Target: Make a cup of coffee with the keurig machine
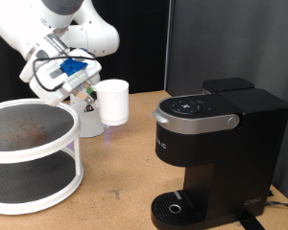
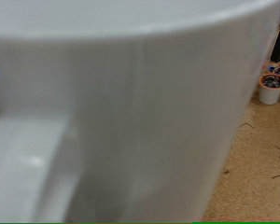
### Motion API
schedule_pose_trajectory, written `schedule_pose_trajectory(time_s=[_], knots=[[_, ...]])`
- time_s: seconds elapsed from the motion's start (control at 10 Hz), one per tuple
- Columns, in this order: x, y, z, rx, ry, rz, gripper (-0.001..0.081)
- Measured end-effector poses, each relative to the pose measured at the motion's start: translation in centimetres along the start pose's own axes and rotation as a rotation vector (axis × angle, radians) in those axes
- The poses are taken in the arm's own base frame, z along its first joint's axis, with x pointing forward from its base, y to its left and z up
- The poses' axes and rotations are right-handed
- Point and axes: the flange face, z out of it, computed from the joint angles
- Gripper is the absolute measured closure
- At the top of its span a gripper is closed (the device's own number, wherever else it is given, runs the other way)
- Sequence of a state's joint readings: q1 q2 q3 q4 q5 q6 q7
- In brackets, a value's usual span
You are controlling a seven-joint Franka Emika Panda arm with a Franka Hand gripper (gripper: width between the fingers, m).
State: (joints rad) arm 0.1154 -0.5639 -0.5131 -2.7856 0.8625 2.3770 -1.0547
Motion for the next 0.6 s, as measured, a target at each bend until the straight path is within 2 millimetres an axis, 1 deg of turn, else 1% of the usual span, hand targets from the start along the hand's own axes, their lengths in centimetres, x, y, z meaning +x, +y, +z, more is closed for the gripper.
schedule_pose_trajectory(time_s=[0.1,0.3,0.4,0.6], knots=[[0.0,-0.4,0.3,-0.001,-0.01,0.007,0.0739],[0.0,-0.2,0.4,-0.006,-0.004,0.01,0.0739],[-0.3,0.1,0.9,-0.03,-0.011,0.014,0.0739],[-1.3,0.9,3.1,-0.101,-0.043,0.022,0.0739]])
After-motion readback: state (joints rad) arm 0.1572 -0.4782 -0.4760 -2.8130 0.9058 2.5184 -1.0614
